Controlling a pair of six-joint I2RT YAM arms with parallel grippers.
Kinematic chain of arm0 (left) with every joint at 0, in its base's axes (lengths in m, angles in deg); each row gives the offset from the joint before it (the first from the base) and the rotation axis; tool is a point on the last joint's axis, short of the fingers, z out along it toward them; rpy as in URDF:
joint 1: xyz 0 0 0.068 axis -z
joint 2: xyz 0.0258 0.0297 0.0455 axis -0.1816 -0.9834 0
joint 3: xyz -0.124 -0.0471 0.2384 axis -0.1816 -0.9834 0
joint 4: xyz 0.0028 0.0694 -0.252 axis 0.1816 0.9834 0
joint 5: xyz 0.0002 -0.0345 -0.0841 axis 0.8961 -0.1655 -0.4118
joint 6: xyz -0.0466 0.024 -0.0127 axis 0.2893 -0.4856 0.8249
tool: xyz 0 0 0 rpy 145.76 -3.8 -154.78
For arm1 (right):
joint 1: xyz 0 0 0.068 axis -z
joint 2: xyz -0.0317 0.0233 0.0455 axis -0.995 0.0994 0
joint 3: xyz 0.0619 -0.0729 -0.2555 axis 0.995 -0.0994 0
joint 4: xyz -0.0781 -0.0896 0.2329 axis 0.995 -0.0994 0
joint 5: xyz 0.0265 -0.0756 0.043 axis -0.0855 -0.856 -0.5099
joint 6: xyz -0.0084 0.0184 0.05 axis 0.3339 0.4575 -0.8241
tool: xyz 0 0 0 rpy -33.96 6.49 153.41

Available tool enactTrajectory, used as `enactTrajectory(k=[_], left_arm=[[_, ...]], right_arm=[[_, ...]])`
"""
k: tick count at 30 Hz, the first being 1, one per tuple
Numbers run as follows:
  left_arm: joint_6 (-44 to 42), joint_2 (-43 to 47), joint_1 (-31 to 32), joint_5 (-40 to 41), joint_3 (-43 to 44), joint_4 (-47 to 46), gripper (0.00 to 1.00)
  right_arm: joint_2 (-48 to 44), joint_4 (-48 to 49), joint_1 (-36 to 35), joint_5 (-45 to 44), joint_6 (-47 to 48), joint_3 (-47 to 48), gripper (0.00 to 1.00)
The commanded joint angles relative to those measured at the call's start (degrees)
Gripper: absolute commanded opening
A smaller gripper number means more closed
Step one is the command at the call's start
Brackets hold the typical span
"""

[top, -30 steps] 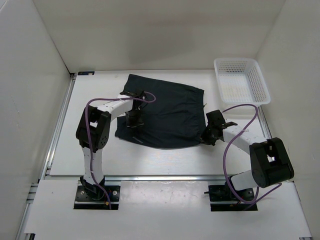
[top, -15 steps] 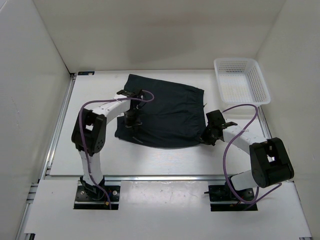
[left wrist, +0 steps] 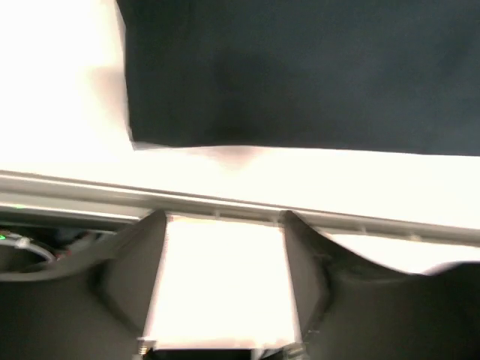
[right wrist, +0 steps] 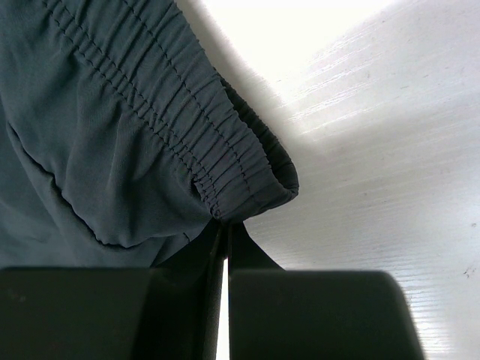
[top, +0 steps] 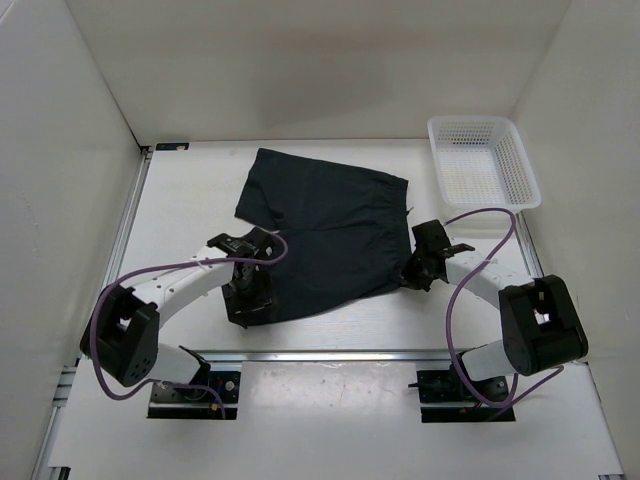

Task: Fold and stack the shorts
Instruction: Flatten the shorts out

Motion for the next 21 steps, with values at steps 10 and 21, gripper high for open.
enactTrajectory(k=[10, 21], left_arm=[[9.6, 1.7, 0.6, 3.9, -3.2, -1.8, 0.59], [15.9, -5.3, 0.6, 4.5, -8.1, -11.3, 0.88]], right_arm=[[-2.2, -1.9, -0.8, -2.5, 1.8, 0.2, 0.00], [-2.7, -1.9, -0.8, -1.3, 1.8, -1.0, 0.00]])
